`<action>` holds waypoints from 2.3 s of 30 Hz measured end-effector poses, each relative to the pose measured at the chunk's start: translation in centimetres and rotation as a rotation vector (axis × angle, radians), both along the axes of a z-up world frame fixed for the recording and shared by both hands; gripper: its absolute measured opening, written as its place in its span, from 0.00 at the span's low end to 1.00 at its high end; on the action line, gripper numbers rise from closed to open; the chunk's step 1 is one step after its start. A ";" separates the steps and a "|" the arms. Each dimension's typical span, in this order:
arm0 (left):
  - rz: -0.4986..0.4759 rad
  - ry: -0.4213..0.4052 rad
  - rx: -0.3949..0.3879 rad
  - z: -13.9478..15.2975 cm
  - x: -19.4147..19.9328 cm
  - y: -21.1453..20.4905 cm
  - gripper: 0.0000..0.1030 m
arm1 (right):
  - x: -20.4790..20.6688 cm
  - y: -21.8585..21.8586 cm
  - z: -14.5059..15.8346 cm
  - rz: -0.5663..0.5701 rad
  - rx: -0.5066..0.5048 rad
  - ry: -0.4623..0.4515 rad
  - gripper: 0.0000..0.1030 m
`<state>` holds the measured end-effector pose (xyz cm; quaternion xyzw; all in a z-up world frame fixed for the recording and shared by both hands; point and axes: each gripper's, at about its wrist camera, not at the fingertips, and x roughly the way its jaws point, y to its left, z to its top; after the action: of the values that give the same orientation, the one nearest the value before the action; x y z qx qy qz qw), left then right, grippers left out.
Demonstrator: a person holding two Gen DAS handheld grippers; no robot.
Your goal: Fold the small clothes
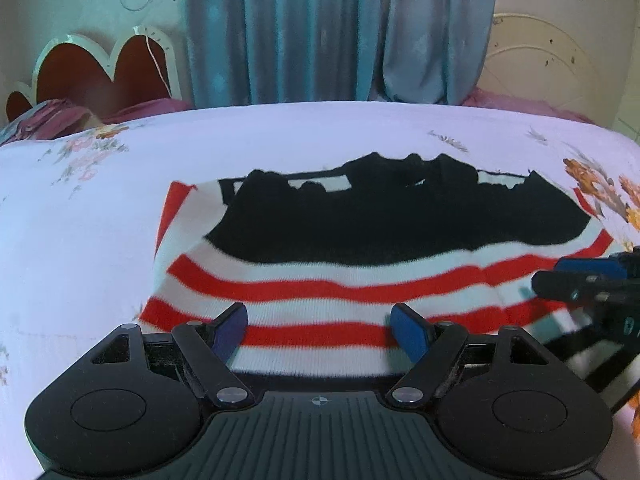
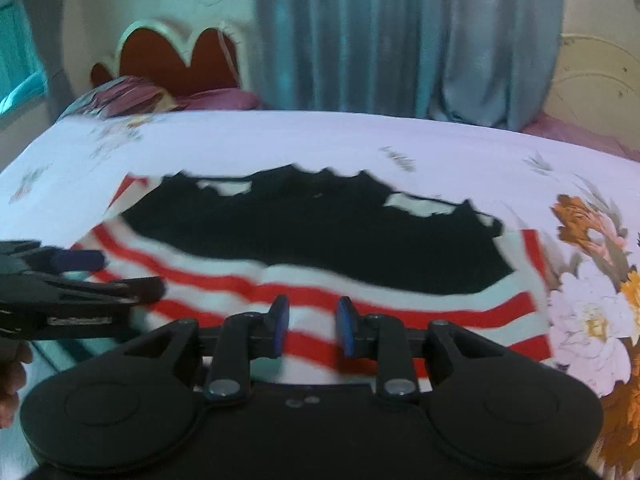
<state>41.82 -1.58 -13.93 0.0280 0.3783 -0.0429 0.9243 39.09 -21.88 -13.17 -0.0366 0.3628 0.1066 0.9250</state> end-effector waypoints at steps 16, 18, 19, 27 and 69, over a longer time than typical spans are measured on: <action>0.041 0.041 0.009 -0.4 -1.9 2.0 0.76 | -3.1 -2.4 -2.5 -0.110 -0.085 0.045 0.30; 0.045 0.049 0.016 0.0 -2.1 1.9 0.76 | -3.4 -2.6 -2.0 -0.126 -0.072 0.050 0.31; 0.045 0.052 0.021 0.2 -2.2 1.9 0.76 | -3.7 -2.6 -1.6 -0.133 -0.056 0.044 0.31; 0.055 0.079 0.002 1.4 -3.9 2.3 0.76 | -5.6 -2.2 -0.3 -0.138 -0.003 0.032 0.34; 0.401 0.046 -0.769 -4.7 -5.1 11.0 0.89 | -0.9 2.5 -1.2 -0.066 0.017 0.024 0.40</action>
<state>36.68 9.42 -18.67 -0.3936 0.3531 -0.0009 0.8488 38.15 -19.36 -14.42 -0.0156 0.3738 0.0797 0.9239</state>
